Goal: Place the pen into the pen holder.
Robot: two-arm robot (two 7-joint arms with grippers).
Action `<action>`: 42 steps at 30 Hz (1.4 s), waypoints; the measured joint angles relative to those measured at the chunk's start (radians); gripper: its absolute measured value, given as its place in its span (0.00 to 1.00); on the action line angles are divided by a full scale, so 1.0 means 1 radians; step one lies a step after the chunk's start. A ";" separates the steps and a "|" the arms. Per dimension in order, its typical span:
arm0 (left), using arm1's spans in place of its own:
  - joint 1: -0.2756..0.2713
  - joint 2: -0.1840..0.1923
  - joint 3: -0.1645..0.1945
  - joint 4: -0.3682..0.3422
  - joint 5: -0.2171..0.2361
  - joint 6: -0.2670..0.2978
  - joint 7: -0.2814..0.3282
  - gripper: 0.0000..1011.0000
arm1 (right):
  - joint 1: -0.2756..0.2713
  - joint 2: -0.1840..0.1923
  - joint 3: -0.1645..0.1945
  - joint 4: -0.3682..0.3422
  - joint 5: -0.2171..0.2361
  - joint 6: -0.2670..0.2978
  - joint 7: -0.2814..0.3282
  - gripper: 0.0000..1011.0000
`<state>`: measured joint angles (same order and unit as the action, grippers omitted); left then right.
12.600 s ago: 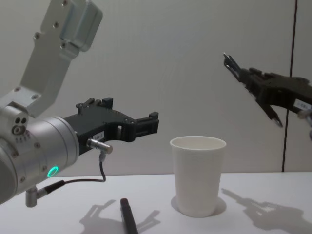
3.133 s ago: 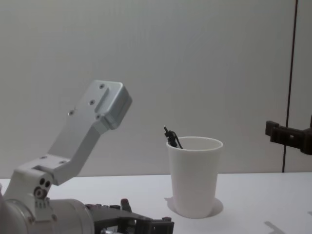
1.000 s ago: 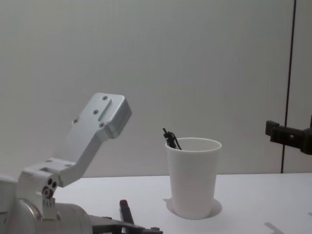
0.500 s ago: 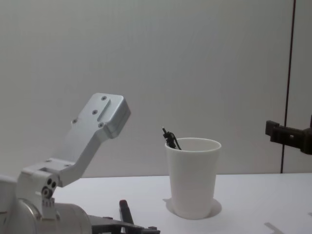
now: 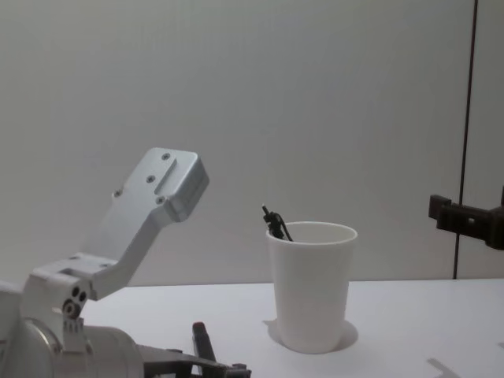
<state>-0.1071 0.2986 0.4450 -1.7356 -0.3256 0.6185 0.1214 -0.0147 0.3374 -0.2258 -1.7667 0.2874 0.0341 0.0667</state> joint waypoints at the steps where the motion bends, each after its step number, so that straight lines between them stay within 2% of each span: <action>1: 0.000 0.000 0.000 -0.001 0.001 0.000 -0.001 0.74 | 0.000 0.000 0.000 0.000 0.000 0.000 0.000 0.99; 6: 0.001 0.001 -0.002 -0.003 0.003 -0.001 -0.002 0.68 | 0.000 0.000 0.000 0.000 0.000 0.000 0.000 0.99; 9: 0.001 0.001 -0.002 -0.004 0.004 -0.001 -0.002 0.58 | 0.000 0.000 0.000 0.000 0.000 0.000 0.000 0.99; 10: 0.001 0.001 -0.002 -0.004 0.004 -0.001 -0.002 0.58 | 0.000 0.000 0.000 0.000 0.000 0.000 0.000 0.99; 13: 0.001 0.002 -0.003 -0.005 0.005 -0.001 -0.003 0.44 | 0.000 0.000 0.000 0.000 0.000 0.000 0.000 0.99; 17: 0.001 0.002 -0.003 -0.006 0.006 -0.001 -0.003 0.33 | 0.000 0.000 0.000 0.000 0.000 0.000 0.000 0.99; 18: 0.001 0.002 -0.003 -0.006 0.006 -0.001 -0.003 0.33 | 0.000 0.000 0.000 0.000 0.000 0.000 0.000 0.99; 19: 0.001 0.002 -0.003 -0.006 0.006 -0.001 -0.003 0.26 | 0.000 0.000 0.000 0.000 0.000 0.000 0.000 0.99; 22: 0.001 0.002 -0.004 -0.007 0.006 -0.001 -0.003 0.18 | 0.000 0.000 0.000 0.000 0.000 0.000 0.000 0.99; 34: 0.001 0.001 -0.004 -0.008 0.007 -0.005 -0.003 0.18 | 0.000 0.000 0.000 0.000 0.000 0.000 0.000 0.99; 42: 0.010 0.004 -0.011 -0.009 0.011 -0.059 0.005 0.18 | 0.000 0.000 0.000 0.000 0.000 0.000 0.000 0.99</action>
<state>-0.0967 0.3029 0.4344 -1.7450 -0.3144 0.5595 0.1264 -0.0146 0.3374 -0.2259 -1.7667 0.2874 0.0340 0.0668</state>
